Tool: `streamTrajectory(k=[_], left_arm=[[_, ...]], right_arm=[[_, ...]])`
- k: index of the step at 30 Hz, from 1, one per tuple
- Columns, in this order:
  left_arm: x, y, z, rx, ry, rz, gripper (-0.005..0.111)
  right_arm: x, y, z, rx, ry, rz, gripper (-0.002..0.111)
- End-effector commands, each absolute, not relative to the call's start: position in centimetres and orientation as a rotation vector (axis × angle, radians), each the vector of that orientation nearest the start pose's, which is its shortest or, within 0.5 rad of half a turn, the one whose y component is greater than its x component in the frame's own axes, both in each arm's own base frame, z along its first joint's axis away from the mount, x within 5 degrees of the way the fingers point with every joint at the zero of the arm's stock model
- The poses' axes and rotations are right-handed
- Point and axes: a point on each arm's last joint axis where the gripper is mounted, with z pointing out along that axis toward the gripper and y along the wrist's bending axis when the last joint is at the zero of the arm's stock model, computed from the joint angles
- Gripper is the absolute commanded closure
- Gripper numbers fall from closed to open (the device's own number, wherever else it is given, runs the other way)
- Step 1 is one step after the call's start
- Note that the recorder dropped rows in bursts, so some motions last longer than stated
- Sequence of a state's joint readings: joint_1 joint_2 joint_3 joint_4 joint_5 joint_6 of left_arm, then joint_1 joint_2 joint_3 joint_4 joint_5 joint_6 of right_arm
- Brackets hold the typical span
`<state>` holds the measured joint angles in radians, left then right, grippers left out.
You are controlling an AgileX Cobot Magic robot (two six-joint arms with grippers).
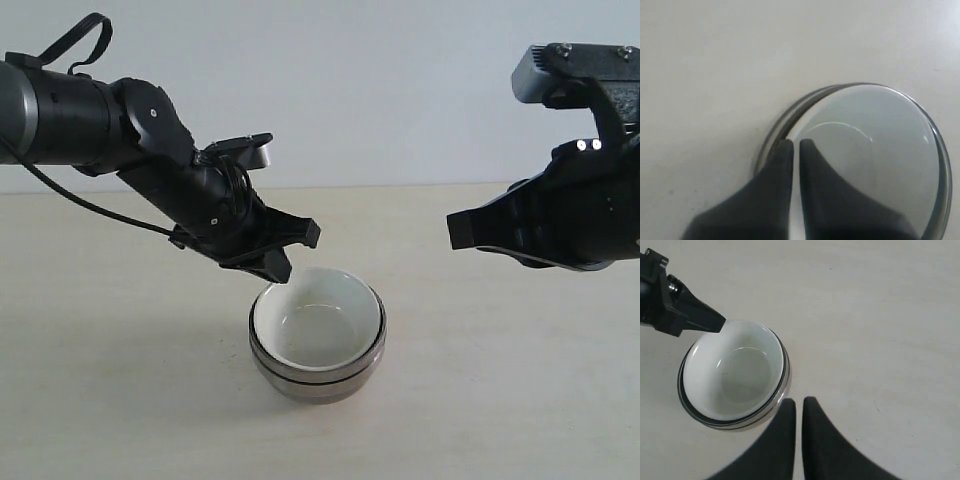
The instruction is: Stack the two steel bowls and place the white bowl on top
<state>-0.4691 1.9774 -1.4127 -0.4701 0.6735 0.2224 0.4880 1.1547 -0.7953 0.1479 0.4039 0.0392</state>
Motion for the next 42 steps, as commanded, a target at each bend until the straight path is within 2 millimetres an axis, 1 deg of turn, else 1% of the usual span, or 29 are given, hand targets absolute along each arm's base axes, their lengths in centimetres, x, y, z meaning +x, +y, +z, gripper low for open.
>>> streamTrajectory(k=[1, 13, 18, 21, 25, 28, 33, 35, 39, 42], left_arm=[[36.4, -21.5, 20.0, 0.552, 2.623, -0.57, 0.103], [36.8, -21.7, 18.2, 0.547, 2.658, -0.559, 0.103], [36.8, -21.7, 17.9, 0.548, 2.666, -0.558, 0.103], [36.7, -21.6, 18.5, 0.548, 2.654, -0.561, 0.103], [36.5, -21.5, 19.7, 0.548, 2.624, -0.567, 0.103], [36.3, -21.5, 20.2, 0.555, 2.623, -0.573, 0.103], [35.8, -21.4, 20.0, 0.615, 2.662, -0.575, 0.103], [35.8, -21.4, 20.3, 0.62, 2.657, -0.571, 0.103], [35.7, -21.0, 21.6, 0.618, 2.618, -0.565, 0.103], [35.5, -20.3, 23.3, 0.587, 2.592, -0.555, 0.103]], right_arm=[[20.8, 11.6, 29.3, -0.392, 2.24, 0.415, 0.108], [20.8, 11.6, 29.3, -0.392, 2.24, 0.415, 0.108], [20.8, 11.6, 29.3, -0.392, 2.24, 0.415, 0.108], [20.8, 11.6, 29.3, -0.392, 2.238, 0.416, 0.108], [20.8, 11.6, 29.3, -0.394, 2.237, 0.414, 0.108], [21.1, 11.8, 28.9, -0.396, 2.253, 0.41, 0.108], [22.0, 12.3, 27.3, -0.41, 2.314, 0.389, 0.108], [22.6, 12.5, 26.5, -0.413, 2.333, 0.381, 0.108], [23.3, 12.9, 25.5, -0.412, 2.347, 0.374, 0.108], [23.3, 13.7, 25.0, -0.463, 2.348, 0.384, 0.108]])
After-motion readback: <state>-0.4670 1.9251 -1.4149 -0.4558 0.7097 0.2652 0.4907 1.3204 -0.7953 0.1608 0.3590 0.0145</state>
